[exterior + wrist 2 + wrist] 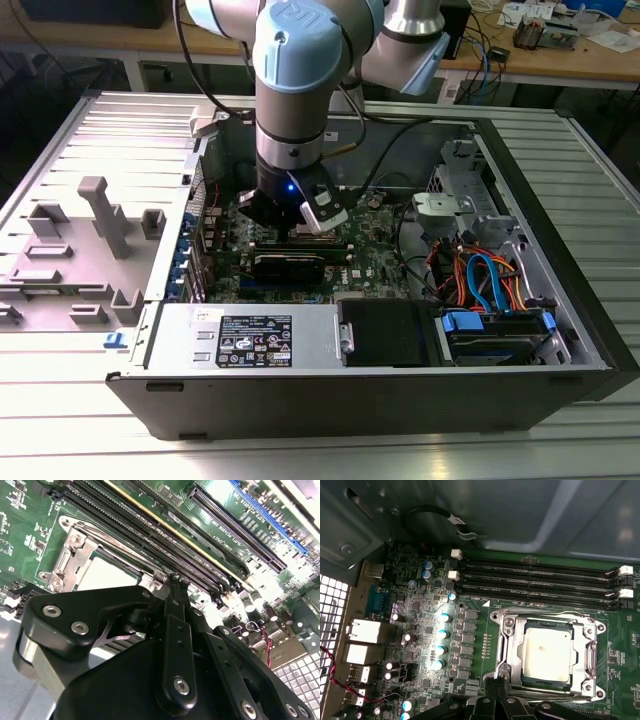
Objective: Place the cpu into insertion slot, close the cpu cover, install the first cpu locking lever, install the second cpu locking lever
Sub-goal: 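Install the second cpu locking lever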
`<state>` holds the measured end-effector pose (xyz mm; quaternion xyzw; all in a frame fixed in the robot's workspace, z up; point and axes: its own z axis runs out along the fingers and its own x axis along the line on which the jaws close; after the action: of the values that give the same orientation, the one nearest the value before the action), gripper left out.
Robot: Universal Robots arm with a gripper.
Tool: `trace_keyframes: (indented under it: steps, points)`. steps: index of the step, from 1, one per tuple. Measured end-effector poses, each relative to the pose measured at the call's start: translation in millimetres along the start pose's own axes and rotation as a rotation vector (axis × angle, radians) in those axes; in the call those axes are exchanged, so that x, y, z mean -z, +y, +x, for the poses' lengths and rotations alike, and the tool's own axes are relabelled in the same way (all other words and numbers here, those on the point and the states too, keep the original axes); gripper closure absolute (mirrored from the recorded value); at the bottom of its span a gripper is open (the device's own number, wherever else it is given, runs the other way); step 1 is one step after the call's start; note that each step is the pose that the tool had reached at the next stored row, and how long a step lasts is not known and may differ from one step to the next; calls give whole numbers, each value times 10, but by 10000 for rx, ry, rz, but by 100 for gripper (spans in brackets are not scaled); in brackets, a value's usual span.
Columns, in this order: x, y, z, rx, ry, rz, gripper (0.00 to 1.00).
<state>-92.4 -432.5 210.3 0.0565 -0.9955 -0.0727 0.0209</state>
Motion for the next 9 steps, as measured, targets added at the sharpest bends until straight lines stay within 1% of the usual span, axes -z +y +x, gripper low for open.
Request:
trace_keyframes:
  steps: [6, 9]
  points:
    - [-8, 1, -1, 8, -18, -158, 89]
    - [-10, 2, -1, 10, -23, -201, 89]
